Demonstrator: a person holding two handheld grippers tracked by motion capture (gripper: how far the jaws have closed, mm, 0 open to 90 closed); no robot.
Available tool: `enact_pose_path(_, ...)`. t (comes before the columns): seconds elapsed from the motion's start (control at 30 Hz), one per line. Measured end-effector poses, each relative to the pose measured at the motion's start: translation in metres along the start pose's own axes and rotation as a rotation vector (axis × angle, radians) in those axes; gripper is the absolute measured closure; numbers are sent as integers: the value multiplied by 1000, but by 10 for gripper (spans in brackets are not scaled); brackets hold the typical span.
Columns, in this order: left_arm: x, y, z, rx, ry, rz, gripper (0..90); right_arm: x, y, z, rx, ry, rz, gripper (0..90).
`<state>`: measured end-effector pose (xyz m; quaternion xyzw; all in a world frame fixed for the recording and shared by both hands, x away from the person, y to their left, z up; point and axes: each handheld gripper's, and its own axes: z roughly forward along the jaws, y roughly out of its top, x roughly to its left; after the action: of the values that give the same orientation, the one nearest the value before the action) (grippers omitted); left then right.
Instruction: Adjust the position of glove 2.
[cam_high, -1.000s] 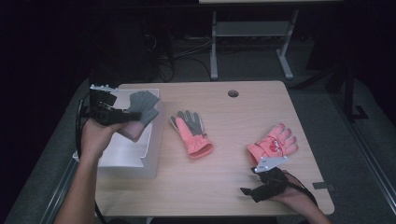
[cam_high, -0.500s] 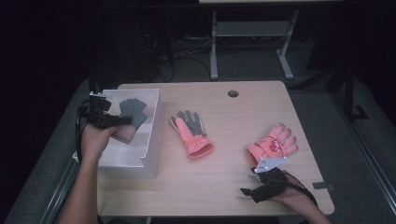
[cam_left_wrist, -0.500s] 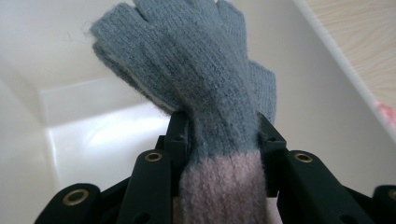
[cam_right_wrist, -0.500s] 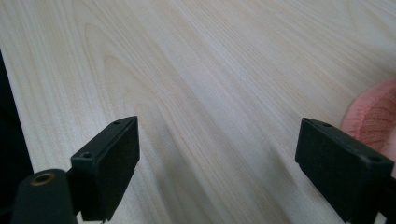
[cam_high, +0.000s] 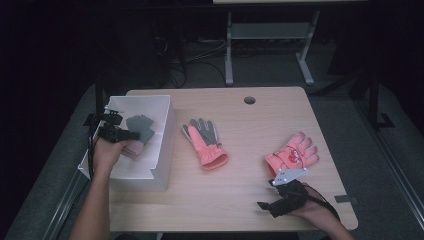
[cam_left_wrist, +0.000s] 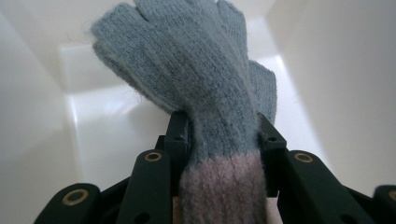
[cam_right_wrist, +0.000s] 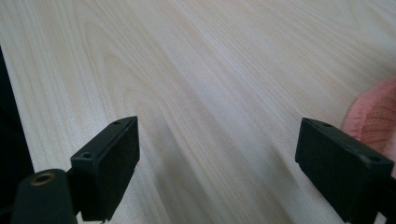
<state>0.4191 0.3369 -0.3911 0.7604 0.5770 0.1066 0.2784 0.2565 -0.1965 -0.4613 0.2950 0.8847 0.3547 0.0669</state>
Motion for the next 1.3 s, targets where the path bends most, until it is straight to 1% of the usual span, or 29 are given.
enact_pose_path(0.03,2,-1,3,8,12,11,648,0,0,0,3,0,8,134)
enact_pose_path(0.17,4,-5,11,38,23,7,644,0,0,1,4,0,1,134)
enact_pose_path(0.2,3,-5,13,47,33,8,643,0,0,1,4,0,3,135)
enact_pose_path(0.23,2,-5,16,57,54,20,641,0,0,1,4,1,3,135)
enact_pose_path(0.27,2,-5,17,68,63,18,639,0,0,0,7,0,9,134)
enact_pose_path(0.3,3,-5,19,77,69,29,638,0,0,0,6,2,9,135)
enact_pose_path(0.33,2,-5,20,83,66,14,636,0,0,0,4,3,10,135)
enact_pose_path(0.4,4,-6,23,103,72,28,629,0,0,0,4,4,6,135)
enact_pose_path(0.47,3,-6,25,107,89,37,616,1,0,0,4,4,5,135)
enact_pose_path(0.5,3,-7,25,102,97,37,605,1,0,0,3,6,5,134)
enact_pose_path(0.57,1,-7,28,106,111,24,555,0,0,0,3,5,3,135)
enact_pose_path(0.6,0,-6,28,112,119,23,512,0,0,-1,6,4,0,134)
enact_pose_path(0.7,-3,-6,31,112,161,15,387,1,0,-1,2,4,2,134)
enact_pose_path(0.8,-5,-4,31,110,174,8,273,1,0,-1,2,5,2,135)
enact_pose_path(0.87,-7,-3,28,102,185,3,229,0,0,-1,1,5,2,135)
enact_pose_path(0.93,-9,-1,22,68,183,-2,205,0,0,-1,2,7,2,135)
enact_pose_path(0.97,-10,0,20,62,182,-5,200,0,0,-1,2,7,2,134)
enact_pose_path(1.0,-10,2,17,66,182,0,188,1,0,-1,3,8,2,134)
enact_pose_path(1.1,-14,6,9,47,175,17,179,1,0,-1,3,8,3,134)
enact_pose_path(1.23,-16,10,-7,5,122,25,179,1,1,-1,5,9,4,135)
enact_pose_path(1.27,-18,10,-10,-5,109,17,180,1,1,-1,6,9,5,135)
enact_pose_path(1.3,-20,11,-15,-21,87,16,181,1,1,-1,6,9,5,135)
